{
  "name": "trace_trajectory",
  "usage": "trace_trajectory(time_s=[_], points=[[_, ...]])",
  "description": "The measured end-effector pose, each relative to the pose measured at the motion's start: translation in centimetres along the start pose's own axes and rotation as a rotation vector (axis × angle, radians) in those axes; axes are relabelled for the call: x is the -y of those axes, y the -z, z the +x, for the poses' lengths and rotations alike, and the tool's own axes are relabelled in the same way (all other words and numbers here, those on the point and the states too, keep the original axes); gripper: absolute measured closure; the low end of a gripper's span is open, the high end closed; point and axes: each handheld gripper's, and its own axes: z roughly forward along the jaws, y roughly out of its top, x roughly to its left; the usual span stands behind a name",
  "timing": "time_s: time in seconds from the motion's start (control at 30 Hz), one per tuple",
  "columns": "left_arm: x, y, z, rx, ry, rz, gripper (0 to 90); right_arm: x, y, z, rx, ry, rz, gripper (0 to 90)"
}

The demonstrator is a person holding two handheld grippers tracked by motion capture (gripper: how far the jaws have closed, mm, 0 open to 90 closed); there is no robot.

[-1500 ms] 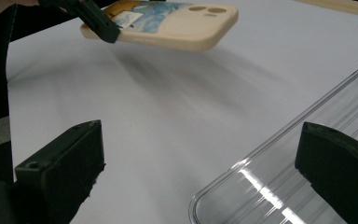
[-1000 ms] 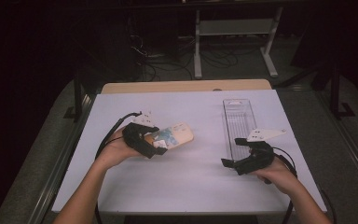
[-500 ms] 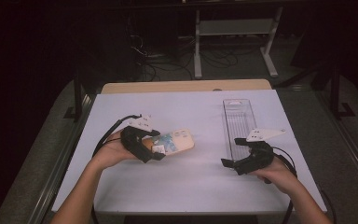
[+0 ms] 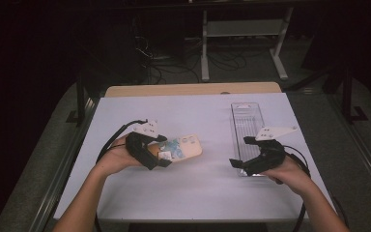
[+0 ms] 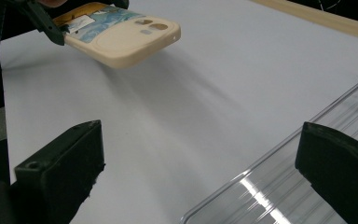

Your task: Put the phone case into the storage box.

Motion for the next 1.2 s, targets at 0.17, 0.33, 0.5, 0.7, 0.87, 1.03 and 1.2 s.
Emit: trace_trajectory(time_s=[0.17, 0.33, 0.5, 0.7, 0.87, 1.03, 1.2], points=[[0.1, 0.1, 0.0, 0.003, 0.002, -0.008, 11.2, -0.9, -0.1, -0.7, -0.004, 0.024, 0.01, 0.6], [0.0, 0.2, 0.0, 0.004, -0.002, -0.008, 11.3, -1.9, -0.4, -1.6, -0.034, 0.019, 0.026, 0.6], [0.0, 0.0, 0.0, 0.01, -0.004, -0.012, 11.2, -2.9, -0.8, -2.3, -0.047, 0.033, 0.023, 0.6], [-0.1, -0.1, 0.1, 0.01, -0.005, -0.011, 11.2, -4.0, -1.6, -3.0, -0.069, 0.057, 0.025, 0.6], [-0.2, -0.2, 0.0, 0.017, -0.011, -0.013, 11.2, -4.7, -2.4, -3.4, -0.094, 0.074, 0.032, 0.6], [-0.2, -0.2, 0.0, 0.023, -0.014, -0.016, 11.2, -5.5, -3.1, -4.0, -0.149, 0.089, 0.045, 0.6], [-0.2, -0.2, 0.0, 0.024, -0.023, -0.014, 11.2, -6.1, -3.7, -4.4, -0.204, 0.102, 0.063, 0.6]])
